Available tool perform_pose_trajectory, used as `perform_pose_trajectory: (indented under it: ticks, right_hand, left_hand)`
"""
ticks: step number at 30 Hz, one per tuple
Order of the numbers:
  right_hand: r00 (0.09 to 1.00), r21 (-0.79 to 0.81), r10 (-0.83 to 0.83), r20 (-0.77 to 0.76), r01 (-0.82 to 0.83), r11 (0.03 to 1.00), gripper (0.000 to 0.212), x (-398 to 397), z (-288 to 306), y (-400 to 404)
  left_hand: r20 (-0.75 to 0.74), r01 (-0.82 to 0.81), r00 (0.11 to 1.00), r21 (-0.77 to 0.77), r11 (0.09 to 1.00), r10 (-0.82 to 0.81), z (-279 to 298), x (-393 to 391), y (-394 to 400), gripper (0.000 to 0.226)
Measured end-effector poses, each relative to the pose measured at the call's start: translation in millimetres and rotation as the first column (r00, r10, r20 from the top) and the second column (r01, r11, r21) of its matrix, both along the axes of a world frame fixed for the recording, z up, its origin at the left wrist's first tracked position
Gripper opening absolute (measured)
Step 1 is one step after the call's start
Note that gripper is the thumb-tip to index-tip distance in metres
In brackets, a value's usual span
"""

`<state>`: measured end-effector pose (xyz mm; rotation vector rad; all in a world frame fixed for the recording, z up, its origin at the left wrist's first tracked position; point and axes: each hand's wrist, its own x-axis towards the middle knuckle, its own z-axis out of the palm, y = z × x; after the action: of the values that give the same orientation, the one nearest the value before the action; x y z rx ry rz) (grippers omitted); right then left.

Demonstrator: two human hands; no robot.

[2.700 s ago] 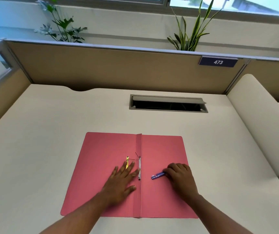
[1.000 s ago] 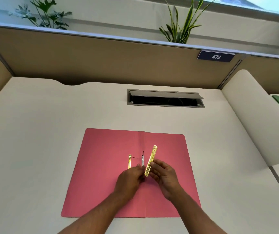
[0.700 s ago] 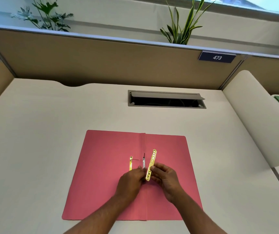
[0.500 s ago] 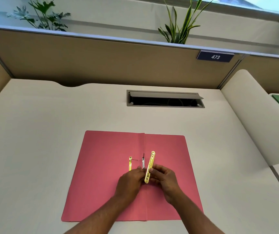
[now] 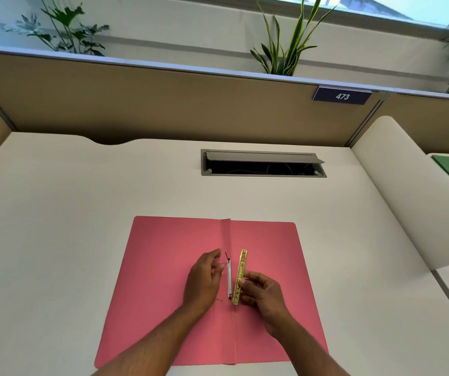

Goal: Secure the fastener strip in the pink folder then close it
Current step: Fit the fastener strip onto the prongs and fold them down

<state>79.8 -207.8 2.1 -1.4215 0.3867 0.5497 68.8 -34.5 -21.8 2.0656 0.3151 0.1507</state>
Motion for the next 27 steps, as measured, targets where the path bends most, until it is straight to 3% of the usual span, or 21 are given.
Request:
perform_pose_trajectory:
  ticks: [10, 19, 27]
  right_hand:
    - [0.997, -0.009, 0.063, 0.046, -0.063, 0.998, 0.018, 2.5, 6.1, 3.7]
    - [0.995, -0.008, 0.084, 0.047, -0.084, 0.996, 0.02, 5.5, 5.2, 4.0]
    - [0.994, -0.045, 0.106, 0.032, -0.104, 0.994, 0.016, 7.4, -0.4, 4.7]
  left_hand:
    - [-0.014, 0.143, 0.989, 0.242, 0.96, -0.144, 9.0, 21.4, -5.5, 0.019]
    - [-0.062, 0.203, 0.979, 0.301, 0.932, -0.194, 9.0, 26.5, -6.2, 0.019]
    - [-0.048, 0.204, 0.979, 0.26, 0.944, -0.198, 7.5, 27.9, -4.8, 0.018]
